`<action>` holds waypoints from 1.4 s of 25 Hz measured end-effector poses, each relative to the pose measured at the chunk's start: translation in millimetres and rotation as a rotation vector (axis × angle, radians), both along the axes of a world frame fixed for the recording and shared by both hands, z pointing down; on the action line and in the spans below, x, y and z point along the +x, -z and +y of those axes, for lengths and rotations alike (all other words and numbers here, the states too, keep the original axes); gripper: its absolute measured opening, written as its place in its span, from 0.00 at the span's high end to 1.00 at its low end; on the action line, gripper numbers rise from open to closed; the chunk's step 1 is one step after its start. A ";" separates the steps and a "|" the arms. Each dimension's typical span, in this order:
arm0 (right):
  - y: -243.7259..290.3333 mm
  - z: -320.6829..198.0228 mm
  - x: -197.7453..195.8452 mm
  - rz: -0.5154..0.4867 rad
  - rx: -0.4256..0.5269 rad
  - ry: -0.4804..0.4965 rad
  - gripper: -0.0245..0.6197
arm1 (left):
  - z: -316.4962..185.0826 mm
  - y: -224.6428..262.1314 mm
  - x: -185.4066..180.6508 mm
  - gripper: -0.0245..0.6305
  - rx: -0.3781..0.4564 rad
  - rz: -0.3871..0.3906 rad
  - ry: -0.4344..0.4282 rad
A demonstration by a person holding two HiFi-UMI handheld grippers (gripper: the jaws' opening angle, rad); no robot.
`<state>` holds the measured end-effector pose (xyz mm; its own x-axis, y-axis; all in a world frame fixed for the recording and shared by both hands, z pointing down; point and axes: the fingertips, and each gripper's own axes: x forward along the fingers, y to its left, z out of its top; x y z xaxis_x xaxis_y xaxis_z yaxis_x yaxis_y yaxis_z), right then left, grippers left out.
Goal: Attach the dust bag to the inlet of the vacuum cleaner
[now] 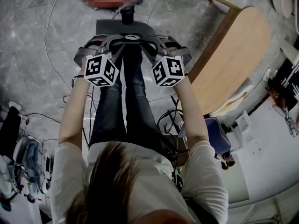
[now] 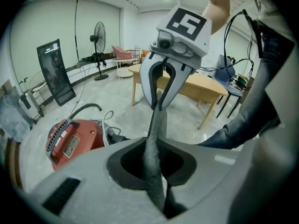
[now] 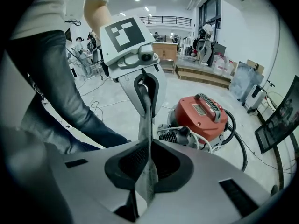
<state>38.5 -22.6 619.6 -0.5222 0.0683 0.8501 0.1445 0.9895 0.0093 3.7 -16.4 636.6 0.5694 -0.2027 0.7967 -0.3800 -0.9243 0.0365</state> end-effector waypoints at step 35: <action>-110.8 -14.4 -20.2 0.023 -0.010 -0.058 0.91 | -10.1 -112.6 -20.9 0.90 -0.068 -0.047 0.156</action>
